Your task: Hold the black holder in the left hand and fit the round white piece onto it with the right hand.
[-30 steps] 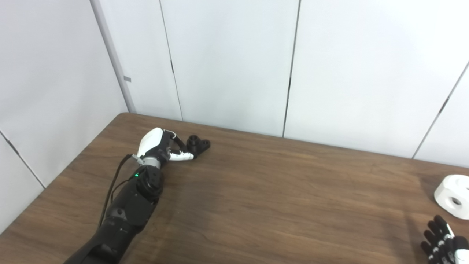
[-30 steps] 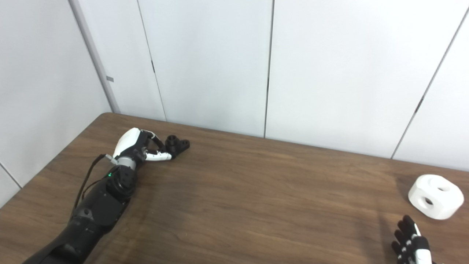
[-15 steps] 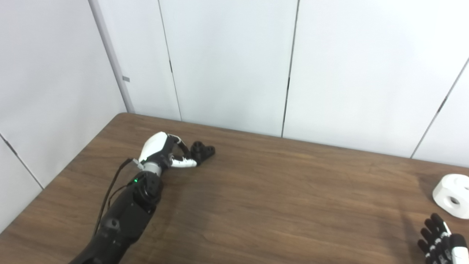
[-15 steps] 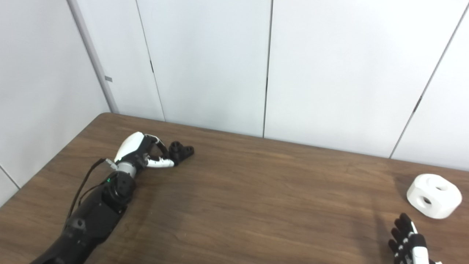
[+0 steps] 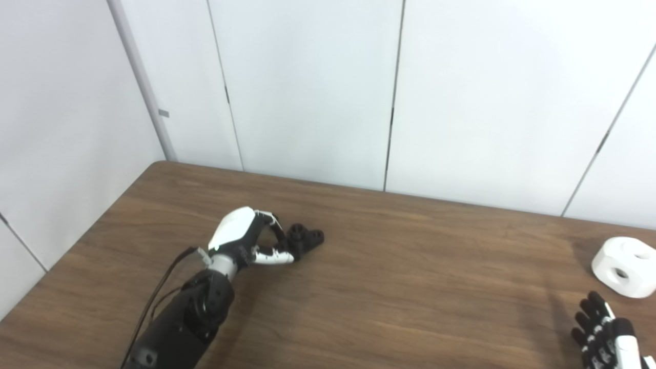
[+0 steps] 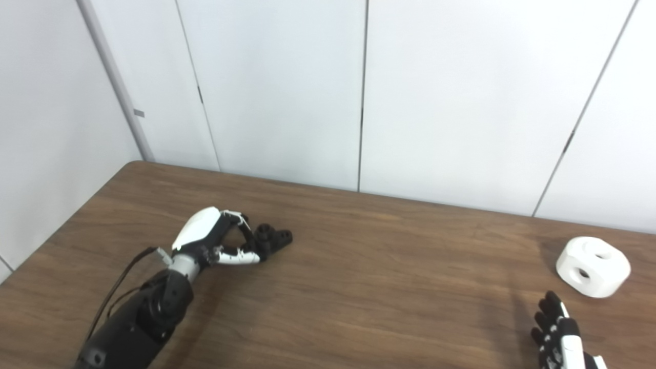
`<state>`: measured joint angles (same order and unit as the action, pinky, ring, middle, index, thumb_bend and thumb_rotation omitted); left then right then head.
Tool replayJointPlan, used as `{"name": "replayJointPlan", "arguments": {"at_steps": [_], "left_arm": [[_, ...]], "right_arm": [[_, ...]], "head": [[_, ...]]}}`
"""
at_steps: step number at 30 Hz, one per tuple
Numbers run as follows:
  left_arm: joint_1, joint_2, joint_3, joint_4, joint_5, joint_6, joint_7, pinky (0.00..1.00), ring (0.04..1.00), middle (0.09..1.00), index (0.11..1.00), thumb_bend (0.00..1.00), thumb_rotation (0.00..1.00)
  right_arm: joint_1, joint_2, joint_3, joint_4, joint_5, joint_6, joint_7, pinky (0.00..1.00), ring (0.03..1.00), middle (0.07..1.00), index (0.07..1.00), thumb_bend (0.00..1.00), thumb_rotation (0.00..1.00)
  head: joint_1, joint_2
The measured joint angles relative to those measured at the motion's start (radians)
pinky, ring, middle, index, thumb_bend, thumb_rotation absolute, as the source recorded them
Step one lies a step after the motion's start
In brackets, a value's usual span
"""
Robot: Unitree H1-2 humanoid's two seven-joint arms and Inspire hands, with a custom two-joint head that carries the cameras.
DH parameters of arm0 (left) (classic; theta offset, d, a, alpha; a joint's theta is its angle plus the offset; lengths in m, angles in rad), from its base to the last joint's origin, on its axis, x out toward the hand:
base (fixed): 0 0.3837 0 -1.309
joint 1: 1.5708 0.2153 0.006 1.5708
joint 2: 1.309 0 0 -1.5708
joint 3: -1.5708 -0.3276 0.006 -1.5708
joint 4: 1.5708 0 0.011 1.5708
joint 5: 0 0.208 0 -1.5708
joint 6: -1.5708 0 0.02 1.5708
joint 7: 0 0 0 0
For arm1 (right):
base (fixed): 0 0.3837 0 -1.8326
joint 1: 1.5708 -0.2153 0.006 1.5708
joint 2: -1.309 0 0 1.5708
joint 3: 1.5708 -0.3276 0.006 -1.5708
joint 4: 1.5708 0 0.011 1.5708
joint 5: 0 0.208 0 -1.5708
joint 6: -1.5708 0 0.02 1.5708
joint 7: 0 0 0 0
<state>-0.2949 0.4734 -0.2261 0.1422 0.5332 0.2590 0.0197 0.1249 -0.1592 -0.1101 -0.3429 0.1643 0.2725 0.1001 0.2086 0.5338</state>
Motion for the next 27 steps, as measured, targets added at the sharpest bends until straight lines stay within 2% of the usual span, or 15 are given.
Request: {"name": "replayJointPlan", "arguments": {"at_steps": [6, 10, 13, 16, 27], "left_arm": [[0.053, -0.031, -0.033, -0.111, 0.032, 0.008, -0.038, 1.0, 0.921, 0.814, 0.487, 0.52, 0.05], [0.084, -0.046, -0.06, -0.185, 0.069, 0.017, -0.07, 1.0, 0.917, 0.807, 0.486, 0.52, 0.05], [0.103, -0.058, -0.077, -0.216, 0.098, 0.017, -0.079, 1.0, 0.913, 0.808, 0.486, 0.52, 0.05], [0.121, -0.069, -0.092, -0.248, 0.118, 0.016, -0.092, 0.98, 0.908, 0.808, 0.486, 0.52, 0.05], [0.188, -0.121, -0.182, -0.324, 0.234, -0.048, -0.086, 0.95, 0.881, 0.785, 0.485, 0.52, 0.05]], "right_arm": [[-0.001, 0.005, 0.003, 0.003, -0.01, -0.005, -0.001, 1.0, 1.0, 1.0, 1.0, 0.5, 1.0], [-0.001, 0.01, 0.01, 0.01, -0.021, -0.01, -0.001, 1.0, 1.0, 1.0, 1.0, 0.54, 1.0], [-0.004, 0.015, 0.011, 0.017, -0.023, -0.018, -0.001, 1.0, 1.0, 1.0, 1.0, 0.56, 1.0], [-0.006, 0.029, 0.013, 0.024, -0.03, -0.03, -0.003, 1.0, 1.0, 1.0, 1.0, 0.58, 1.0], [-0.026, 0.056, 0.039, 0.034, -0.062, -0.03, -0.022, 1.0, 0.997, 1.0, 1.0, 0.61, 1.0]], "head": [[-0.041, 0.02], [-0.063, 0.031], [-0.1, 0.044], [-0.106, 0.049], [-0.195, 0.1]]}}
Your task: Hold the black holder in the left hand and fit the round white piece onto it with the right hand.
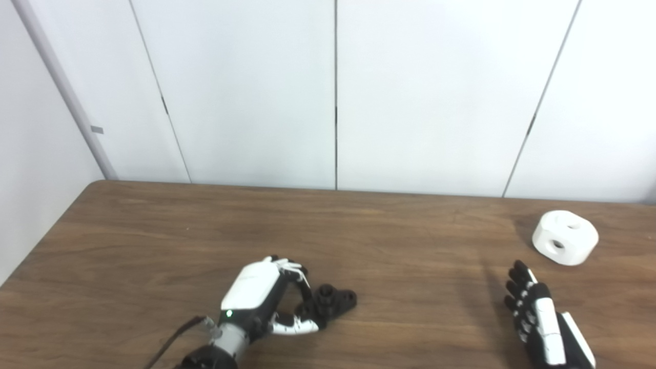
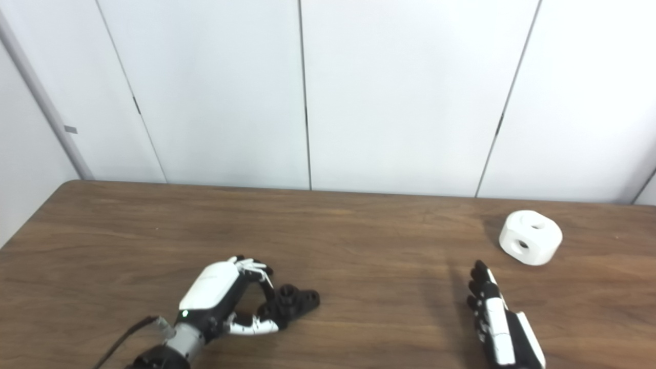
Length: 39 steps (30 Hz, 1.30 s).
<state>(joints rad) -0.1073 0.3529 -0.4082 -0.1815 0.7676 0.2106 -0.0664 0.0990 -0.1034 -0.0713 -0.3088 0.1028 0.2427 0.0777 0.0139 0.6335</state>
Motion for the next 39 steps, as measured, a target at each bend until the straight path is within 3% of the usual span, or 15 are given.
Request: {"name": "replayJointPlan", "arguments": {"at_steps": [11, 20, 35, 39], "left_arm": [[0.069, -0.025, -0.03, -0.015, 0.094, -0.07, 0.06, 0.98, 0.883, 0.788, 0.486, 0.52, 0.05], [0.117, -0.043, -0.065, -0.058, 0.129, -0.111, 0.06, 0.99, 0.882, 0.793, 0.486, 0.52, 0.05], [0.138, -0.066, -0.075, -0.066, 0.139, -0.15, 0.055, 1.0, 0.897, 0.792, 0.486, 0.52, 0.05], [0.138, -0.068, -0.075, -0.066, 0.141, -0.151, 0.055, 1.0, 0.899, 0.791, 0.485, 0.52, 0.05]], "right_arm": [[0.0, 0.003, 0.0, -0.066, -0.036, 0.045, -0.021, 1.0, 0.981, 0.982, 1.0, 0.64, 1.0], [-0.002, -0.023, -0.007, -0.115, -0.07, 0.104, -0.03, 1.0, 0.961, 0.968, 1.0, 0.66, 0.97], [-0.005, -0.037, -0.035, -0.156, -0.087, 0.168, -0.037, 0.99, 0.941, 0.955, 1.0, 0.59, 0.95], [-0.009, -0.049, -0.044, -0.156, -0.11, 0.172, -0.046, 1.0, 0.941, 0.943, 0.976, 0.57, 0.84]], "head": [[-0.069, 0.06], [-0.127, 0.11], [-0.137, 0.126], [-0.138, 0.121]]}}
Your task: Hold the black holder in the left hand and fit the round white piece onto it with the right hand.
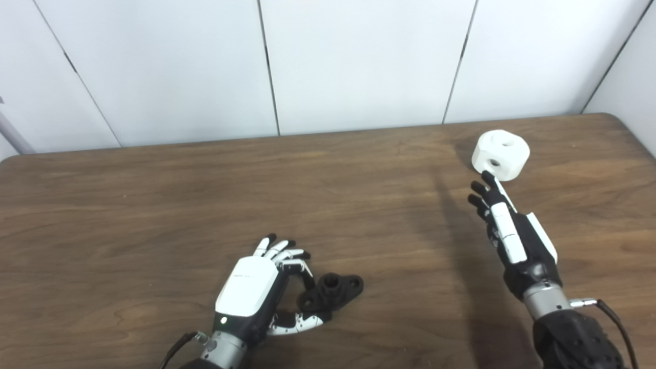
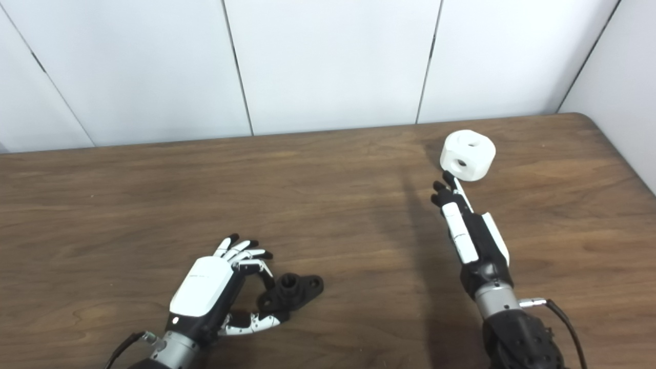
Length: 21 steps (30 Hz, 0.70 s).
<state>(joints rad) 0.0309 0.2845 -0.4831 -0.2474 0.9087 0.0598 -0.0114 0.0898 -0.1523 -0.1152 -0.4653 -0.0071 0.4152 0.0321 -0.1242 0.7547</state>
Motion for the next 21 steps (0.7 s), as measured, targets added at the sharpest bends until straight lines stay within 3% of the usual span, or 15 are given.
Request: {"name": "replayJointPlan", "arguments": {"at_steps": [5, 7, 13, 16, 18, 19, 21], "left_arm": [[0.0, -0.001, 0.0, 0.0, 0.002, -0.001, 0.0, 1.0, 0.908, 0.797, 0.486, 0.52, 0.05], [0.0, -0.001, 0.001, 0.0, 0.004, -0.002, 0.0, 1.0, 0.907, 0.799, 0.486, 0.52, 0.05], [0.0, -0.001, 0.005, 0.001, 0.006, -0.005, -0.001, 0.99, 0.902, 0.801, 0.486, 0.52, 0.05], [0.0, 0.0, 0.011, 0.003, 0.006, -0.016, -0.001, 0.98, 0.897, 0.799, 0.485, 0.52, 0.05], [0.001, 0.001, 0.018, 0.004, 0.006, -0.025, -0.002, 0.97, 0.893, 0.795, 0.485, 0.52, 0.05], [0.001, 0.002, 0.021, 0.004, 0.006, -0.028, -0.004, 0.97, 0.89, 0.792, 0.485, 0.52, 0.05], [0.001, 0.003, 0.026, 0.004, 0.005, -0.033, -0.006, 0.97, 0.886, 0.788, 0.485, 0.52, 0.05]], "right_arm": [[-0.019, -0.012, -0.009, 0.0, -0.044, 0.0, -0.015, 0.98, 0.927, 0.928, 0.923, 0.59, 0.71], [-0.029, -0.022, -0.005, 0.0, -0.095, 0.0, -0.028, 0.92, 0.904, 0.895, 0.887, 0.62, 0.67], [-0.071, -0.091, -0.013, -0.004, -0.199, 0.022, -0.036, 0.92, 0.92, 0.909, 0.853, 0.69, 0.52], [-0.105, -0.116, -0.015, -0.008, -0.24, 0.03, -0.036, 0.89, 0.902, 0.891, 0.834, 0.72, 0.49], [-0.132, -0.135, -0.013, -0.007, -0.276, 0.045, -0.035, 0.79, 0.857, 0.863, 0.813, 0.77, 0.49], [-0.146, -0.149, -0.013, -0.005, -0.295, 0.05, -0.033, 0.78, 0.85, 0.856, 0.801, 0.79, 0.48], [-0.174, -0.173, -0.013, -0.003, -0.33, 0.052, -0.027, 0.81, 0.868, 0.868, 0.794, 0.8, 0.47]], "head": [[-0.015, -0.003], [-0.026, -0.006], [-0.087, -0.021], [-0.11, -0.022], [-0.135, -0.023], [-0.173, -0.029], [-0.178, -0.029]]}}
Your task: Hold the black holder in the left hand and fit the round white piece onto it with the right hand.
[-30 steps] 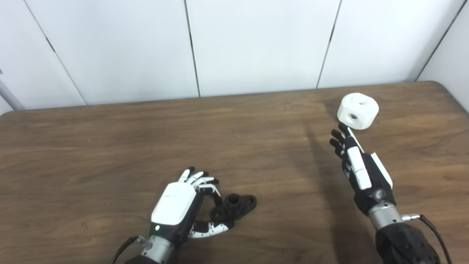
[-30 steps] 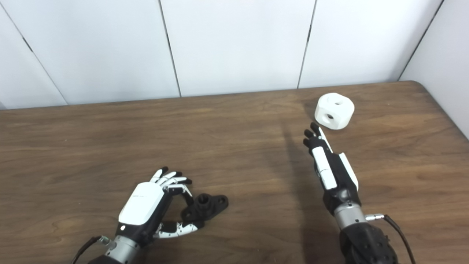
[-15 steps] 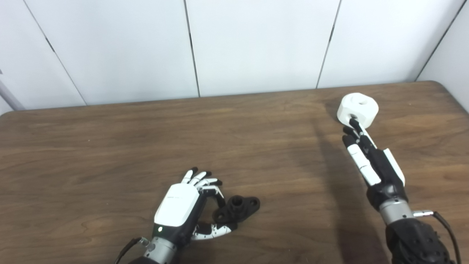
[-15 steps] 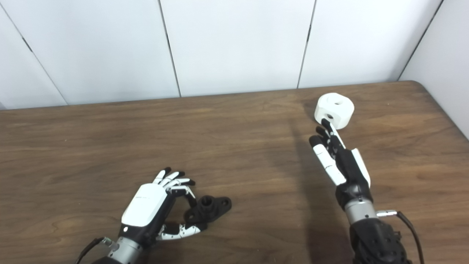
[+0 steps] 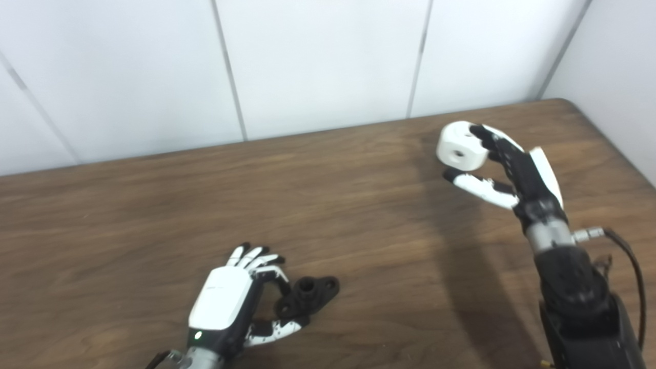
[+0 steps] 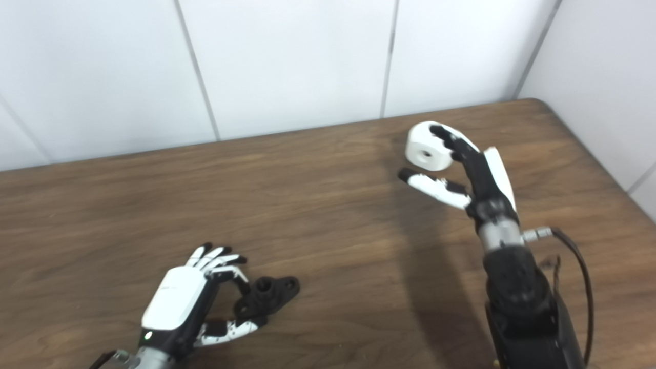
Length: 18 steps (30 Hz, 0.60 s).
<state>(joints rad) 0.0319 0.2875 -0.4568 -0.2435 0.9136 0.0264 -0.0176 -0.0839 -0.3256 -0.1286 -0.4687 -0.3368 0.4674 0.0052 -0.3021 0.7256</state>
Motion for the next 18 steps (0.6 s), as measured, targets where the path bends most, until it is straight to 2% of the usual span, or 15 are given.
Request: {"name": "replayJointPlan", "arguments": {"at_steps": [1, 7, 12, 18], "left_arm": [[0.0, 0.001, 0.003, 0.0, -0.001, -0.004, -0.002, 0.97, 0.884, 0.786, 0.485, 0.52, 0.05], [0.0, 0.004, 0.022, 0.0, -0.016, -0.019, -0.025, 0.97, 0.88, 0.784, 0.485, 0.52, 0.05], [0.0, 0.007, 0.036, -0.001, -0.018, -0.033, -0.043, 0.96, 0.874, 0.781, 0.485, 0.52, 0.05], [0.002, 0.006, 0.051, -0.001, -0.02, -0.047, -0.055, 0.93, 0.861, 0.77, 0.485, 0.52, 0.05]], "right_arm": [[-0.015, -0.009, 0.0, 0.001, -0.015, 0.0, 0.004, 0.83, 0.886, 0.884, 0.794, 0.8, 0.46], [-0.075, -0.02, 0.003, 0.041, -0.16, 0.003, 0.069, 0.97, 0.96, 0.927, 0.779, 0.82, 0.44], [-0.128, -0.023, -0.005, 0.079, -0.233, 0.003, 0.107, 1.0, 0.98, 0.944, 0.782, 0.82, 0.41], [-0.183, -0.072, -0.003, 0.187, -0.283, 0.003, 0.144, 1.0, 0.996, 0.964, 0.78, 0.84, 0.35]], "head": [[-0.04, -0.006], [-0.086, -0.015], [-0.126, -0.026], [-0.132, -0.029]]}}
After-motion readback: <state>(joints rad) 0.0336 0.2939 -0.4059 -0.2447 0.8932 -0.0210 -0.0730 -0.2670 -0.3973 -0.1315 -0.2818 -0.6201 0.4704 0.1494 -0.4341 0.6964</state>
